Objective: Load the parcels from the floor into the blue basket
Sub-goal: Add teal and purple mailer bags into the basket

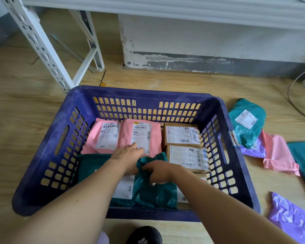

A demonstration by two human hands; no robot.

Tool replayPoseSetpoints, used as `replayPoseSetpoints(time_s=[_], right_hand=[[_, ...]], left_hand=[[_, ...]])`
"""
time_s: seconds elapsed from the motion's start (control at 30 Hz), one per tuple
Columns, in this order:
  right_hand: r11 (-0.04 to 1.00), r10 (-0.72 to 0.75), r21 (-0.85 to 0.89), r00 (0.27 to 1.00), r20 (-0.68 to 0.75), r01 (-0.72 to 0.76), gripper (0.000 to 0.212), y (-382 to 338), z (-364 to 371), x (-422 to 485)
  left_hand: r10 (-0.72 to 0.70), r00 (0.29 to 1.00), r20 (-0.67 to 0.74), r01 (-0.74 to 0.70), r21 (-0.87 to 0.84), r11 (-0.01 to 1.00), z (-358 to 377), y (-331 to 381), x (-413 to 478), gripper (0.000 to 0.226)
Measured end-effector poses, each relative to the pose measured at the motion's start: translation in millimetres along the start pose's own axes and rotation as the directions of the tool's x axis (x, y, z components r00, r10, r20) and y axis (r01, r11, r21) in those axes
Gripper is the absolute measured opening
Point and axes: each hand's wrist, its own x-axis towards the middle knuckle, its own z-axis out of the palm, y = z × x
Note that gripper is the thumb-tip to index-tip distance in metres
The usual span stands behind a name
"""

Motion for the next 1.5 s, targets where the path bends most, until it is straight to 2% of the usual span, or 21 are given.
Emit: replayPoseSetpoints(time_s=[0.1,0.27,0.43,0.53,0.7,1.0,1.13,1.3,1.4,1.5], right_hand=[[0.99,0.015,0.142,0.976,-0.219,0.017,0.048,4,-13,-8],[0.946,0.11,0.314,0.835,-0.538,0.078,0.033,19,-40,-33],[0.893,0.225,0.42,0.649,-0.727,0.161,0.024,46,-61,-65],[0.858,0.3,0.474,0.554,-0.777,0.199,0.024,66,-70,-90],[0.821,0.417,0.537,0.438,-0.796,0.196,0.028,109,-73,-130],[0.722,0.574,0.655,0.335,-0.747,0.223,0.026,198,-53,-208],[0.651,0.66,0.727,0.309,-0.684,0.22,0.029,249,-34,-236],[0.535,0.766,0.813,0.274,-0.581,0.229,0.034,304,5,-260],[0.473,0.814,0.865,0.292,-0.501,0.166,0.031,335,46,-254],[0.405,0.872,0.914,0.289,-0.395,0.024,0.03,363,86,-239]], left_hand=[[-0.013,0.988,-0.153,0.002,-0.072,0.997,-14,5,-1,0.028],[-0.074,0.931,-0.358,0.018,-0.155,0.988,-40,29,9,0.023],[-0.027,0.843,-0.538,-0.129,-0.25,0.96,-68,77,17,0.016],[0.009,0.807,-0.591,-0.2,-0.259,0.945,-80,110,19,0.016],[0.11,0.778,-0.618,-0.309,-0.224,0.924,-89,162,19,0.018],[0.242,0.773,-0.587,-0.448,-0.233,0.863,-90,270,22,0.018],[0.349,0.772,-0.531,-0.53,-0.234,0.815,-73,325,24,0.019],[0.479,0.766,-0.429,-0.583,-0.152,0.798,-39,375,25,0.019],[0.533,0.782,-0.322,-0.6,-0.159,0.784,-12,395,31,0.023],[0.547,0.801,-0.242,-0.593,-0.198,0.781,20,413,39,0.025]])
